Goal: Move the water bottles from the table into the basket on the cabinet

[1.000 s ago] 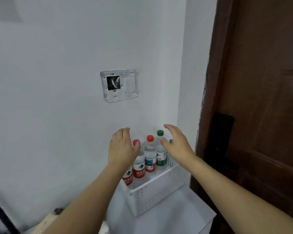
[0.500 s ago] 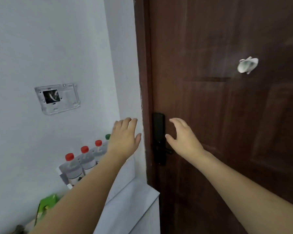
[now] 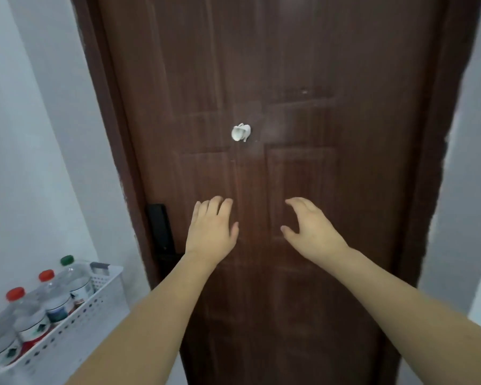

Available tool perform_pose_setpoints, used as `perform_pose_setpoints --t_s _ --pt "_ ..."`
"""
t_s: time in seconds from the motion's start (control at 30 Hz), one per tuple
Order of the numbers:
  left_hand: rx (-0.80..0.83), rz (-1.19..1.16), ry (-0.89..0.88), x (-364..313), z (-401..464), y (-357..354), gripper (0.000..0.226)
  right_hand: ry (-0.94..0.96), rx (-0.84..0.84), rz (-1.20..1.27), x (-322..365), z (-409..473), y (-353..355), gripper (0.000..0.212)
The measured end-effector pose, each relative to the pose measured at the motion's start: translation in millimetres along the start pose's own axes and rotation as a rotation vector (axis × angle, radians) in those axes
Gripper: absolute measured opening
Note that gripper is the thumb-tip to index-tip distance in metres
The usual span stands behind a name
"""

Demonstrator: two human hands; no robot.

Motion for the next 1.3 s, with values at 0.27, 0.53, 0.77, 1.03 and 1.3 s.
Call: perform_pose_setpoints --t_s 0.27,0.53,0.77,1.03,1.3 --pt "-0.011 -0.097 -0.065 -184.0 -52.9 15.4 0.052 -0.077 -0.021 -0.049 -92.1 -123.2 122.3 0.059" --pt "-0.015 -0.153 -0.121 -339.7 -101.2 17.0 0.052 -0.138 0.011 -0.075 -171.1 -220.7 212.3 0.057" --pt "-0.146 -0.307 -0.227 -434.8 -132.7 30.4 0.045 -0.106 -0.118 -0.129 -208.7 -277.8 290.6 0.057" --pt "-0.182 -0.286 -0.275 -583.2 -195.0 62.9 0.046 -0.053 -0.119 -0.192 -269.8 -370.6 394.3 0.058" --pt "-0.103 -0.237 -0.238 -707.6 -254.1 70.2 0.047 -0.108 -0.060 -0.199 -356.4 -469.8 485.1 0.056"
Point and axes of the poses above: each hand's wrist, its own z-axis towards the middle knuckle, its own y-axis out of the back of the hand, x = y × z, the point moved 7 cm from there along z, towards the middle knuckle, and after that the axes turned 15 degrees about y, right-handed, at the moved point
